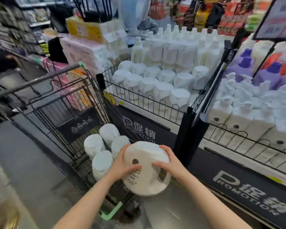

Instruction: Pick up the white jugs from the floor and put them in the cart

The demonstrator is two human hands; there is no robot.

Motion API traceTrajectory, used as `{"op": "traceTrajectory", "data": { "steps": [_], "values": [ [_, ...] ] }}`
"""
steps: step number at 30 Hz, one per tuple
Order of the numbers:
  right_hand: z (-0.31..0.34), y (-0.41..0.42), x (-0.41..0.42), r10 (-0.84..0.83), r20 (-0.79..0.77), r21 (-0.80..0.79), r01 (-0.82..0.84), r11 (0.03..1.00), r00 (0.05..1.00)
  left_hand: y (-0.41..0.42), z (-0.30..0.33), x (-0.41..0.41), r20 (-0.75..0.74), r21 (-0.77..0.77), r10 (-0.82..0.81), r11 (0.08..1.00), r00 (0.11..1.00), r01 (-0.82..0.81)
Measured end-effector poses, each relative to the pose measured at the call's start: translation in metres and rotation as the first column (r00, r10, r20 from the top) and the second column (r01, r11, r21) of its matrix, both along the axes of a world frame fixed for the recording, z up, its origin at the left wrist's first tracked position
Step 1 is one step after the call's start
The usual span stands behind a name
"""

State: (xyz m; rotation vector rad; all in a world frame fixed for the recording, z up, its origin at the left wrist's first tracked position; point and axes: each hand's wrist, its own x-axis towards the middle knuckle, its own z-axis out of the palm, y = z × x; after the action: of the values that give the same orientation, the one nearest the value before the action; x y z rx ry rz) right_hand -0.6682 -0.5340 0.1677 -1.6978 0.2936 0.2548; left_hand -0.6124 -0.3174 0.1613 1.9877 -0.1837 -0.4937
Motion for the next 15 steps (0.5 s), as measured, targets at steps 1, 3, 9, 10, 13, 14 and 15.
{"op": "traceTrajectory", "data": {
  "steps": [1,3,9,10,13,14,15],
  "values": [
    [-0.002,0.007,0.012,0.017,-0.006,0.003,-0.017,1.000,1.000,0.009,-0.003,0.010,-0.013,0.005,0.014,1.000,1.000,-0.014],
    [-0.005,0.023,0.034,0.036,-0.018,0.018,-0.035,0.999,0.999,0.025,-0.007,0.029,-0.039,0.006,0.028,1.000,0.999,-0.028],
    [-0.031,0.070,0.074,-0.029,-0.105,0.059,0.036,0.998,0.994,0.072,-0.031,0.081,-0.163,0.075,-0.023,0.997,0.986,0.036],
    [-0.036,0.077,0.077,-0.055,-0.124,0.059,0.063,0.996,0.991,0.078,-0.036,0.091,-0.181,0.080,-0.057,0.994,0.982,0.073],
    [-0.047,0.106,0.082,-0.172,-0.149,0.051,0.181,0.982,0.974,0.095,-0.053,0.121,-0.195,0.059,-0.180,0.979,0.964,0.194],
    [-0.049,0.117,0.082,-0.211,-0.158,0.049,0.221,0.974,0.965,0.100,-0.057,0.130,-0.196,0.046,-0.228,0.970,0.954,0.241],
    [-0.050,0.129,0.082,-0.255,-0.170,0.047,0.266,0.963,0.952,0.106,-0.062,0.141,-0.199,0.035,-0.280,0.956,0.939,0.292]
  ]
}}
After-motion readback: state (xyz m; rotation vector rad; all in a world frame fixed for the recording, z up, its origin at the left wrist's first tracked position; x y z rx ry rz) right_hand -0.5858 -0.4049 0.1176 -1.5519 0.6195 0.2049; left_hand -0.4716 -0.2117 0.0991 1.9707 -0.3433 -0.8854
